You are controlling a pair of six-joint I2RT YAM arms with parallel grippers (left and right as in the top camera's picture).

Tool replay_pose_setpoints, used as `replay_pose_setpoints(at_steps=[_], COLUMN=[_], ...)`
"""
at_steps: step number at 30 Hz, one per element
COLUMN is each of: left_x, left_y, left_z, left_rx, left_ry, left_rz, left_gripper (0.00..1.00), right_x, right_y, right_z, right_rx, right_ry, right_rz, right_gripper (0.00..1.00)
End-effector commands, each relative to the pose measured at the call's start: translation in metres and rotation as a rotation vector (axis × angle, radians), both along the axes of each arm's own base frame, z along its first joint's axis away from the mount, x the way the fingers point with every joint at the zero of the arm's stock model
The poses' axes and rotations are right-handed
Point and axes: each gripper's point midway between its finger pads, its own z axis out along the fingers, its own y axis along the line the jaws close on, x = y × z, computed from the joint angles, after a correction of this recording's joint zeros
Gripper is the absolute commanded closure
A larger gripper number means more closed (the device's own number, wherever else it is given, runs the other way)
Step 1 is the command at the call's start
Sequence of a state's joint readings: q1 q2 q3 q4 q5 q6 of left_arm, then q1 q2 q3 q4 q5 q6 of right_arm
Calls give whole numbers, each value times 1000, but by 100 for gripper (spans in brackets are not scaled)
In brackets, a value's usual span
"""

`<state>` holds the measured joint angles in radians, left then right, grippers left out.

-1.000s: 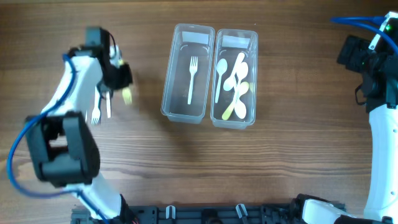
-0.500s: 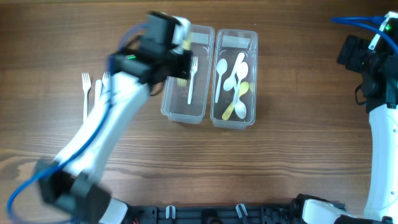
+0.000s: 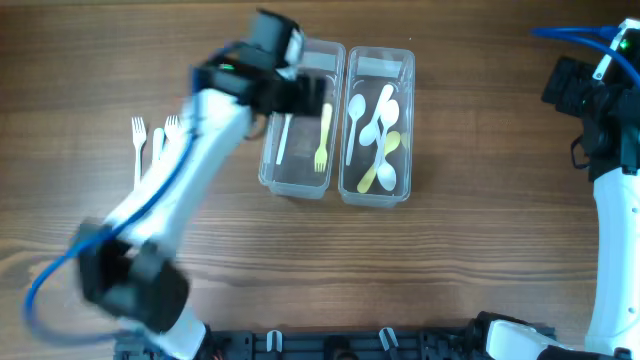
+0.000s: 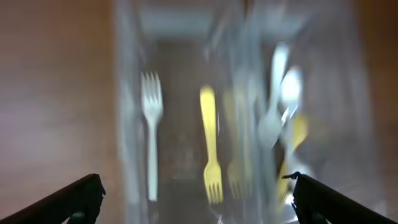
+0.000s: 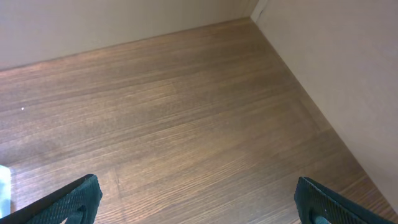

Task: Pack container
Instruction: 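Place yellow fork into left container with left gripper, then lower left gripper to the forks and grasp a white fork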

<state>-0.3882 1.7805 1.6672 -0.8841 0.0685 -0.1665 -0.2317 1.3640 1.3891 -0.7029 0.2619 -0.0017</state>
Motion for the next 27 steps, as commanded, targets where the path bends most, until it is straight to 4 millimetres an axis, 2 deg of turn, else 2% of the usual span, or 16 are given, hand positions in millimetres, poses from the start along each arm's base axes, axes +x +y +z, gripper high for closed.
replay_pose_setpoints(at_steps=[1, 2, 3, 5, 7, 9, 11, 13, 19, 21, 25, 27], left_x=[-11, -17, -27, -38, -47, -54, -52, -46, -18, -10, 3, 7], left_y=[57, 73, 98, 132, 172, 203, 220, 226, 229, 230, 230, 231], left_z=[128, 141, 153, 155, 142, 121, 97, 80, -13, -37, -78, -90], left_rx=[-78, -79, -74, -32, 53, 112, 134, 147, 188, 198, 208, 210], left_ry=[-287, -313, -331, -319, -264, -172, -84, -27, 221, 271, 337, 352], left_rz=[118, 152, 205, 293, 409, 492, 532, 543, 548, 543, 546, 548], left_gripper=[0, 0, 0, 0, 0, 0, 0, 0, 1, 0, 0, 1], right_x=[0, 0, 0, 0, 0, 0, 0, 0, 0, 0, 0, 0], right_y=[1, 1, 1, 1, 1, 1, 1, 1, 1, 1, 1, 1], right_z=[10, 10, 10, 10, 10, 10, 10, 10, 10, 10, 10, 10], right_rx=[5, 4, 5, 4, 4, 4, 4, 4, 4, 4, 5, 5], right_ry=[-31, -31, -31, -31, -31, -31, -31, -31, -31, -31, -31, -31], right_rz=[1, 1, 1, 1, 1, 1, 1, 1, 1, 1, 1, 1], right_gripper=[0, 0, 0, 0, 0, 0, 0, 0, 0, 0, 0, 0])
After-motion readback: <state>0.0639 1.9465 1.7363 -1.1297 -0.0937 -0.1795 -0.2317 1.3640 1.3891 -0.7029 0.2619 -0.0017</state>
